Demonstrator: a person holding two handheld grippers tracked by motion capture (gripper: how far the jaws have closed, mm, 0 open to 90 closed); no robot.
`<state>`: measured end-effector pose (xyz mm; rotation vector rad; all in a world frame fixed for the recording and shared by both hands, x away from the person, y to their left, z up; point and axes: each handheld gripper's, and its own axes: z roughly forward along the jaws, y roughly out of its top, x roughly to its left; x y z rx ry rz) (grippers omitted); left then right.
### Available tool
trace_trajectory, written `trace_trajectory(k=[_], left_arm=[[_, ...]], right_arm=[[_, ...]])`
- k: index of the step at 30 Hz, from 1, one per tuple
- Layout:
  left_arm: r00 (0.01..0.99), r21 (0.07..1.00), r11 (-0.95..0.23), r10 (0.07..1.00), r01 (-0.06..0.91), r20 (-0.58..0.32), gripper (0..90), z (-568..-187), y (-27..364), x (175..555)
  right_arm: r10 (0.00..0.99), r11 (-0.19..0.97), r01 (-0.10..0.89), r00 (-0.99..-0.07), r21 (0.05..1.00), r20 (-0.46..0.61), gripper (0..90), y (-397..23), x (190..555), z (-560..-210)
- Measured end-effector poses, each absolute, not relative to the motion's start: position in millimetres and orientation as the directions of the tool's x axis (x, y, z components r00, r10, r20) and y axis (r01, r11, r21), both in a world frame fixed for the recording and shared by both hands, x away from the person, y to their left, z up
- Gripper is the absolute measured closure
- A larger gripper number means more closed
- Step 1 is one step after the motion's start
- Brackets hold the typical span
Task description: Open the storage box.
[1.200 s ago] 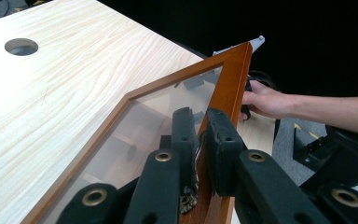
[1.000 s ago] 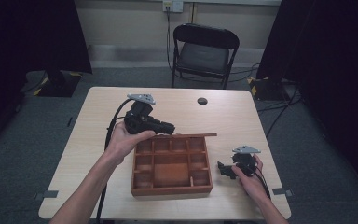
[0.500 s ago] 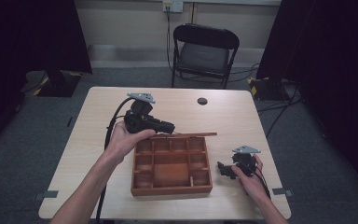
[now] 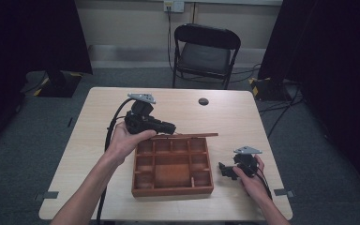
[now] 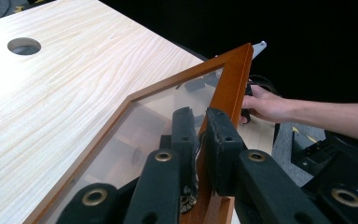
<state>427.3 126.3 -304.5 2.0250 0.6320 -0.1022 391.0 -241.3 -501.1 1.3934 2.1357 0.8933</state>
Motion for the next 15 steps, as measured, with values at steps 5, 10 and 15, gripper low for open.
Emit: trace_trajectory(k=[5,10,15], left_arm=[[0.861,0.789,-0.39,0.391,0.474,-0.324,82.4,-304.5,126.4,427.7],[0.863,0.791,-0.391,0.39,0.471,-0.322,82.4,-304.4,126.3,427.4],[0.863,0.791,-0.39,0.391,0.471,-0.321,82.4,-304.4,126.3,427.5]], right_arm=[[0.918,0.284,0.637,-0.397,0.717,-0.011,2.8,-241.2,391.0,-501.0],[0.917,0.284,0.637,-0.398,0.717,-0.011,2.7,-241.2,391.0,-501.0],[0.918,0.284,0.636,-0.397,0.717,-0.011,2.7,-241.2,391.0,-501.1]])
